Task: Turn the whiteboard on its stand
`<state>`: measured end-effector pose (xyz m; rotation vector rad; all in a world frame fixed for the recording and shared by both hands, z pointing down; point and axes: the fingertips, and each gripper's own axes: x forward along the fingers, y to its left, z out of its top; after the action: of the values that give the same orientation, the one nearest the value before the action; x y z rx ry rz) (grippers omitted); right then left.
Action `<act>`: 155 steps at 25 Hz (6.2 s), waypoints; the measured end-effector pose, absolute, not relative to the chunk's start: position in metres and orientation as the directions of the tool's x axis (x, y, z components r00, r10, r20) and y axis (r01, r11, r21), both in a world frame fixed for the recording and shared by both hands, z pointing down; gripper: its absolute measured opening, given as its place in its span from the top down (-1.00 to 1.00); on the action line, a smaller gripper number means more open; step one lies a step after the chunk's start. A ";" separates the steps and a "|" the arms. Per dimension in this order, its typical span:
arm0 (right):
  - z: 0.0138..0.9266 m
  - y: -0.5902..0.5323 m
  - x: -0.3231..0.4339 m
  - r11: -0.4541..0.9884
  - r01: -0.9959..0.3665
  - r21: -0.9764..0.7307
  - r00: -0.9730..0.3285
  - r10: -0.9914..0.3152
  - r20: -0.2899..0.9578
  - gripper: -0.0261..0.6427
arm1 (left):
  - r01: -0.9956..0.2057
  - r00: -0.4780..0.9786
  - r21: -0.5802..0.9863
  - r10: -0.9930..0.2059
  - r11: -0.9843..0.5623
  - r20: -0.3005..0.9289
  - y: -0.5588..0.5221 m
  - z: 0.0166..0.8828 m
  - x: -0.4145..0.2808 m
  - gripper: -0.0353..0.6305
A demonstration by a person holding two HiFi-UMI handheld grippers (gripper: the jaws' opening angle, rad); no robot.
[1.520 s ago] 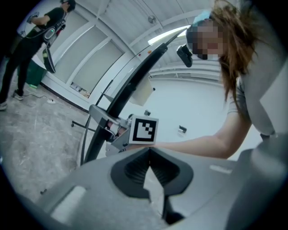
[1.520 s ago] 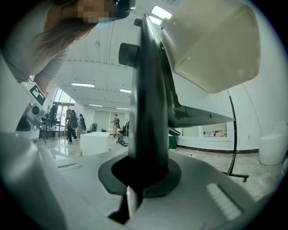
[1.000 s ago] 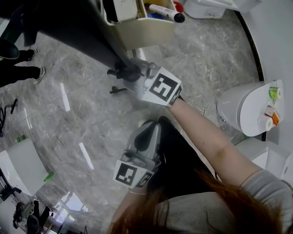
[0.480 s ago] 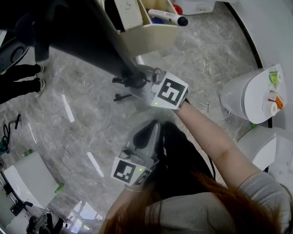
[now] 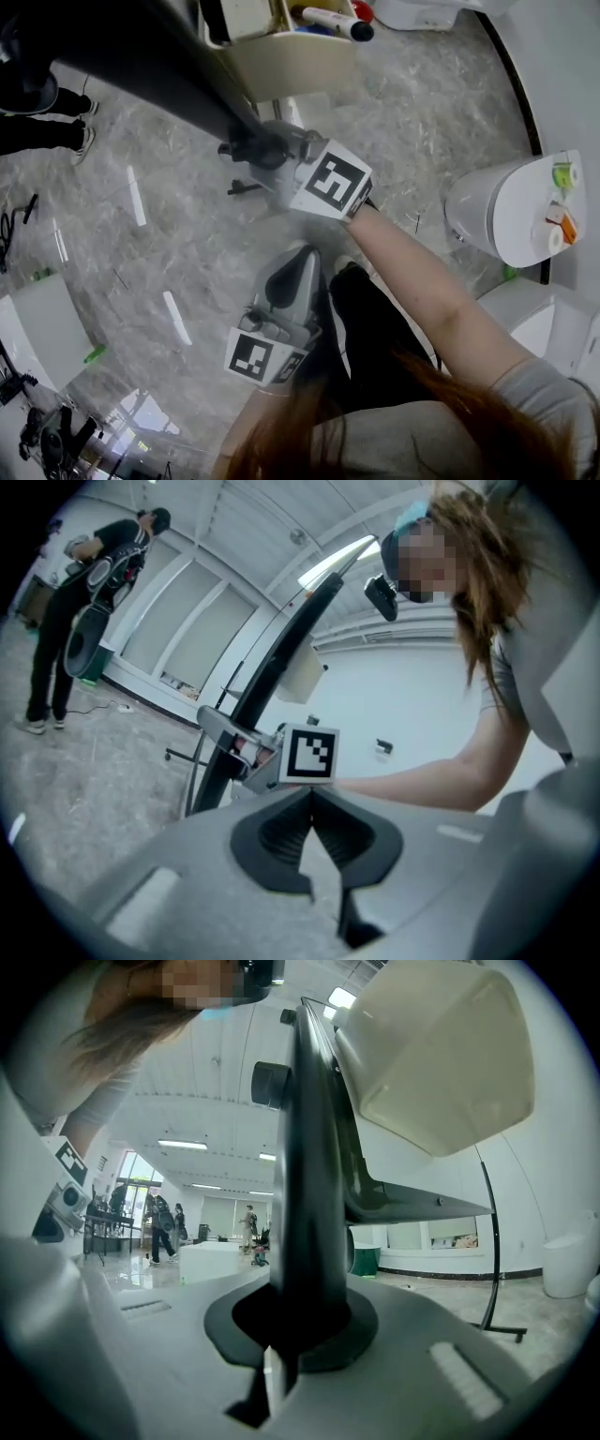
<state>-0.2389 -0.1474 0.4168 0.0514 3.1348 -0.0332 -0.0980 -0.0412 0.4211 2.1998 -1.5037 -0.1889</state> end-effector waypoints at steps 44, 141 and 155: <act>0.410 0.051 -0.145 0.995 0.090 -0.039 -0.996 0.090 0.001 0.89 | -0.849 0.318 0.477 -0.940 -0.227 0.119 0.146 0.414 0.029 0.89; 0.411 0.416 0.065 0.996 0.080 -0.025 -0.997 0.080 -0.022 0.91 | -0.783 0.497 0.483 -0.861 -0.391 0.108 0.545 0.415 0.211 0.89; 0.427 0.448 0.088 0.996 0.089 -0.027 -0.995 0.090 0.048 0.17 | -0.852 0.386 0.416 -0.918 -0.318 0.088 0.587 0.388 0.248 0.89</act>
<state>0.0884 0.4484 0.4269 0.1429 3.1870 -0.0399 0.2484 0.5872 0.3876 2.2550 -1.5305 -0.2302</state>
